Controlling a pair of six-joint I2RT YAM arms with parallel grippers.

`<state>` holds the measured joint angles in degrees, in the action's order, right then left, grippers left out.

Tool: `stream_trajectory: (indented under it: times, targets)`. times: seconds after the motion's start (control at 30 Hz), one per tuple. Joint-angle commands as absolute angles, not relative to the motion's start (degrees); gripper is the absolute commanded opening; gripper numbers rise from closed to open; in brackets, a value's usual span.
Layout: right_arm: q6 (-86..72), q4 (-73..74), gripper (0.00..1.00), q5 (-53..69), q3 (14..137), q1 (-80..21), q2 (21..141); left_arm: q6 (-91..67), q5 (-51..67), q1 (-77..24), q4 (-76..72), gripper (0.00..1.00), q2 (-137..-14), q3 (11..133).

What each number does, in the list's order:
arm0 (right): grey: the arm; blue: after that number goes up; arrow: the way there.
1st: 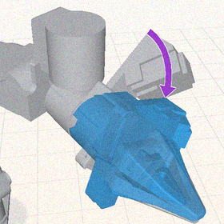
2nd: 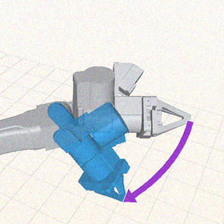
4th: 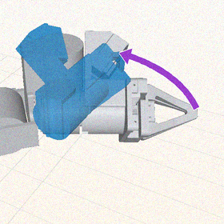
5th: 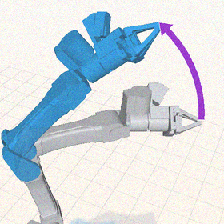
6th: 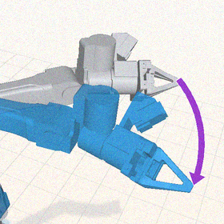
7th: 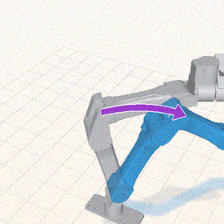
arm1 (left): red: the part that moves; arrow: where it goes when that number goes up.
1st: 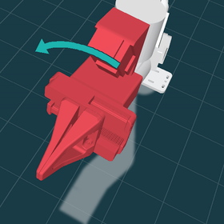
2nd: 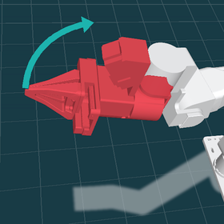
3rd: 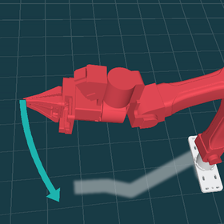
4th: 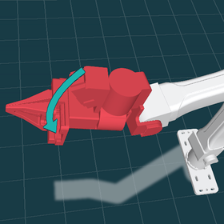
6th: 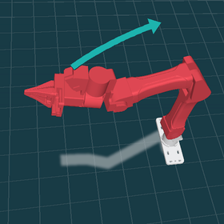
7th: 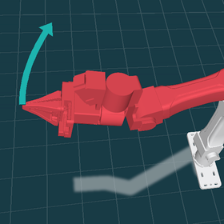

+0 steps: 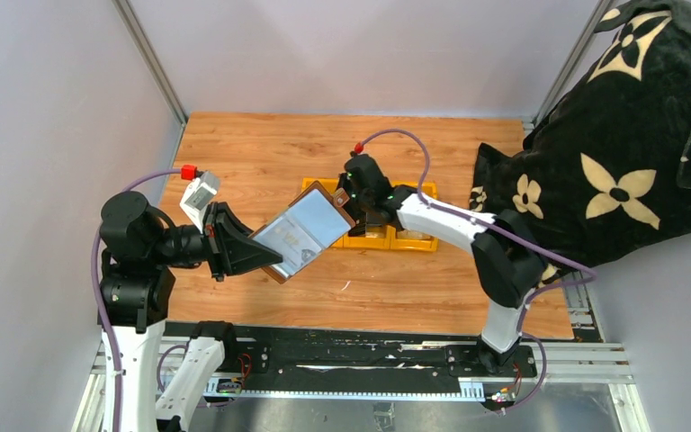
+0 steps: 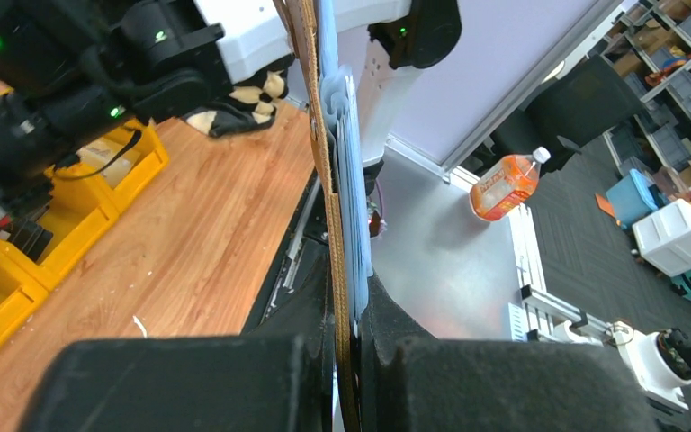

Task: Take the credit cards out of the card holder
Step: Place the credit card in the storage box.

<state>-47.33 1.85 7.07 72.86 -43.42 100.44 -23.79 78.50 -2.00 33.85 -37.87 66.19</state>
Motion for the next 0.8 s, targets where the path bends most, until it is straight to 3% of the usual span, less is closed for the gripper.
stream_trajectory:
  times: [0.0,0.17,0.2,0.33,0.37,0.5,0.77]
  targets:
    - [-52.2,3.4,0.00,-2.9,79.1,-45.5,107.2,-20.4,77.6,-1.9,37.1,0.00,-37.3,68.4]
    - [-53.8,4.2,0.00,-4.5,85.2,-46.4,114.5,-16.9,76.9,-1.9,40.9,0.00,-37.3,68.8]
    - [-54.1,4.4,0.04,-4.2,86.1,-46.4,115.5,-16.1,76.6,-1.9,41.8,0.00,-37.4,69.0]
    - [-52.3,1.9,0.37,-2.8,85.9,-46.0,113.0,-8.0,75.3,-1.9,49.9,0.00,-38.5,71.1]
    - [-50.9,-0.2,0.41,-1.8,85.3,-45.7,111.6,-6.7,75.0,-1.9,51.4,0.00,-38.8,71.5]
    - [-46.6,-11.4,0.70,9.1,79.3,-42.2,101.2,-3.0,73.8,-1.9,53.2,0.00,-39.2,71.9]
    - [-52.5,-34.2,0.80,36.6,67.6,-29.2,82.6,-0.1,65.6,-2.1,53.4,0.00,-41.6,69.3]
